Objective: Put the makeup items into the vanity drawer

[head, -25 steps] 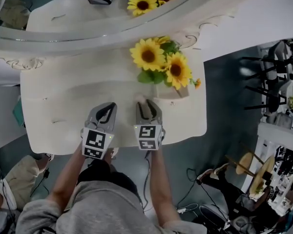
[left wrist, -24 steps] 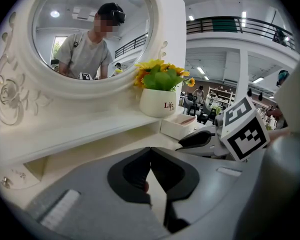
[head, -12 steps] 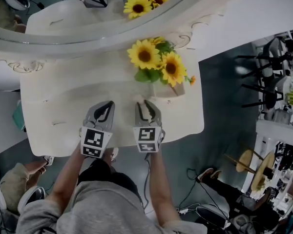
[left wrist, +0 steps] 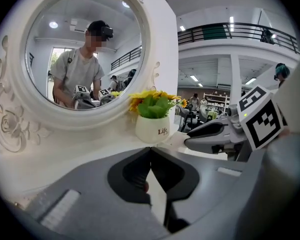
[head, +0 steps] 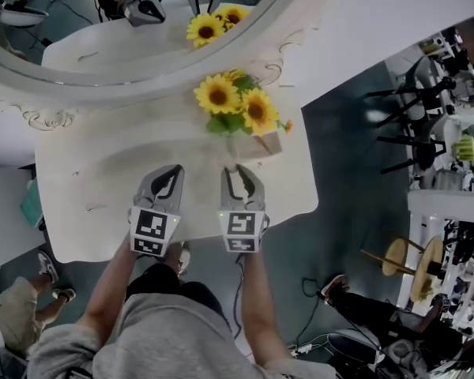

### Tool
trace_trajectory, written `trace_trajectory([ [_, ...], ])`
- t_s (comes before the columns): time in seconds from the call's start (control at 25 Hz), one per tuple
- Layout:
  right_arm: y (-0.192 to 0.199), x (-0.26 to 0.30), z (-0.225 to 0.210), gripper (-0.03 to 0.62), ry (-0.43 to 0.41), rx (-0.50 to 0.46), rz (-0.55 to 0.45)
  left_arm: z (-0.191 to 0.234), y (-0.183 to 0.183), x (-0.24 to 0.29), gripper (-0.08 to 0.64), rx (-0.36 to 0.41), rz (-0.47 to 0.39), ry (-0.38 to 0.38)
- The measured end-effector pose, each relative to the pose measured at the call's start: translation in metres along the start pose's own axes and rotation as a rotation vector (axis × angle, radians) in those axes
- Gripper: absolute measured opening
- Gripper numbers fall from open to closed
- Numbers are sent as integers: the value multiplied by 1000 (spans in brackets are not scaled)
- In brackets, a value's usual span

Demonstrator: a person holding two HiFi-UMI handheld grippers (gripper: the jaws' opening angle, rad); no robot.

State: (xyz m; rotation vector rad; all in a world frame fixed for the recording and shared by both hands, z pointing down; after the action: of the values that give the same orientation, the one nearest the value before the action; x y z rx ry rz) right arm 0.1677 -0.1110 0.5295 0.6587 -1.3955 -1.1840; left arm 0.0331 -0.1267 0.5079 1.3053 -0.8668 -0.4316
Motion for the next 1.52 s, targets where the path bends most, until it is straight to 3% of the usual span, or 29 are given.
trace_trajectory([
  [0.4, -9, -5, -41, 114, 74, 3, -20, -14, -23, 18, 11, 15, -32, 28],
  [1.28, 40, 35, -72, 118, 99, 72, 73, -16, -2, 55, 11, 12, 38, 53],
  [1.44, 41, 37, -73, 141, 119, 125, 56, -14, 1, 54, 11, 11, 44, 52],
  [1.52, 40, 37, -73, 192, 120, 157, 40, -12, 2, 54, 11, 11, 45, 52],
])
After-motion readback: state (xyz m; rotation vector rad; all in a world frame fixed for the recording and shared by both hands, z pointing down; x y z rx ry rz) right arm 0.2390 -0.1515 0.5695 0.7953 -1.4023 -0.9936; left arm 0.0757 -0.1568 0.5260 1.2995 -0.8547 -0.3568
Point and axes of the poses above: the fingertips, and each gripper's own axes: x forward along the fingers, z to its left, y out of its underside, the point moved 2 cm from there along -x, backward along the fingers, and after that the axes turned 9 degrees about -z, right-handed, at the moved point
